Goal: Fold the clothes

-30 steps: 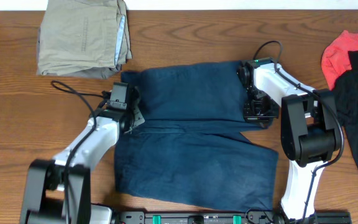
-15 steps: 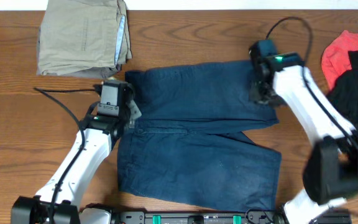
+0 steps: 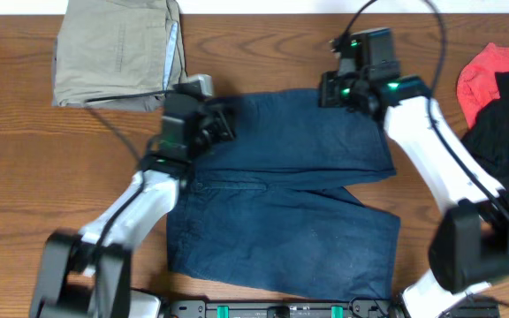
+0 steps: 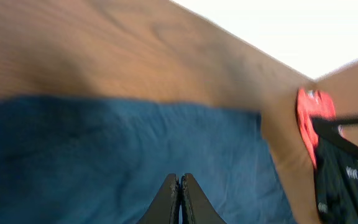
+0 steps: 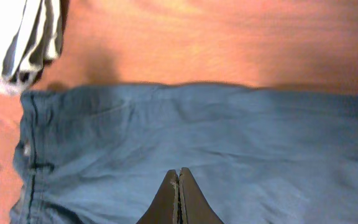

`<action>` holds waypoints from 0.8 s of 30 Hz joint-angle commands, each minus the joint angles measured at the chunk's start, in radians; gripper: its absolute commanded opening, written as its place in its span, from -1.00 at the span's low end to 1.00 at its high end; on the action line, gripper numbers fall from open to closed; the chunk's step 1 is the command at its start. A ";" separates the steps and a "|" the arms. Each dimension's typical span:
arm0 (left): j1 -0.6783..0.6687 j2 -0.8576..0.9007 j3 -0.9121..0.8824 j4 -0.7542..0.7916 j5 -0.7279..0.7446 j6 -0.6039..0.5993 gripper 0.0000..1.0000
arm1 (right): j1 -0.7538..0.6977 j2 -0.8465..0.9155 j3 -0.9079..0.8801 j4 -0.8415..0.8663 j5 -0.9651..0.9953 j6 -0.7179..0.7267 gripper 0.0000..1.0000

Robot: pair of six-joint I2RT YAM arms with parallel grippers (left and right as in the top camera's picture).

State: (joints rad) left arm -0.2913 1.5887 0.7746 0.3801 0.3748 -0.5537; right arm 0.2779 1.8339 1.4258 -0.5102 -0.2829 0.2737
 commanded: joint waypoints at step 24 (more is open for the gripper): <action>-0.089 0.438 0.048 0.279 0.105 -0.076 -0.88 | 0.028 0.328 0.003 0.095 -0.169 0.088 -0.98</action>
State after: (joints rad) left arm -0.3817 2.0087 0.8009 0.6765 0.5091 -0.6292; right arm 0.3199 2.1605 1.4246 -0.3862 -0.5407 0.3500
